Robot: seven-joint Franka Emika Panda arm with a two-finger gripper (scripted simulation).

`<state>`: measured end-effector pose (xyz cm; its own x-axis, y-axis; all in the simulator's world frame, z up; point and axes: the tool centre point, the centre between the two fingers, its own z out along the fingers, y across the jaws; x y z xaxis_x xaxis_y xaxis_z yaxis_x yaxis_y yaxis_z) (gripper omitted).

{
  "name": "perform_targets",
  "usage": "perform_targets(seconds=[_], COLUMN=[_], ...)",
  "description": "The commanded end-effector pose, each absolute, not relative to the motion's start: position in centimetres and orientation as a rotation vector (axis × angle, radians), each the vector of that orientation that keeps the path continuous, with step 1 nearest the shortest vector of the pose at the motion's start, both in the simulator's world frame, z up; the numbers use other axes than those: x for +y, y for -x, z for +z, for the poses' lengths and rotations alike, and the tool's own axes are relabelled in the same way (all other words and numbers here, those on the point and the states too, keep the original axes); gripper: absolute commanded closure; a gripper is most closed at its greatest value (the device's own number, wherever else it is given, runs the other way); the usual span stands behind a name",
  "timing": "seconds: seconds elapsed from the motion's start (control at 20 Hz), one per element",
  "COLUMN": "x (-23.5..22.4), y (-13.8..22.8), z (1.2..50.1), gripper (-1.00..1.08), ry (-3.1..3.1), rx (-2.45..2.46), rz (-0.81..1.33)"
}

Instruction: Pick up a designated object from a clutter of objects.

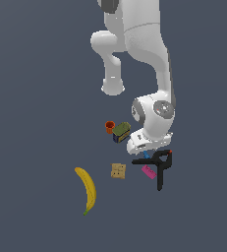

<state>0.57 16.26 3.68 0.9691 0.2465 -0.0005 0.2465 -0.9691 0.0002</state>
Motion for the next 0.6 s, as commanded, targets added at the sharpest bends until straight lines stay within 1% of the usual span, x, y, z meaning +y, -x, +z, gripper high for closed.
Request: perform_targets(seconds=[0.0,0.3,0.35,0.55], x=[16.3,16.3,16.3,16.3], y=[-0.5,-0.6,-0.6,-0.6], z=[2.5,1.5,1.5,1.5], gripper=[-0.92,-0.92,1.08,1.08], ry=[-3.117,-3.117,-3.117,-3.117], rx=[0.391,0.391,0.391,0.391], rz=[-0.001,0.000,0.000,0.000])
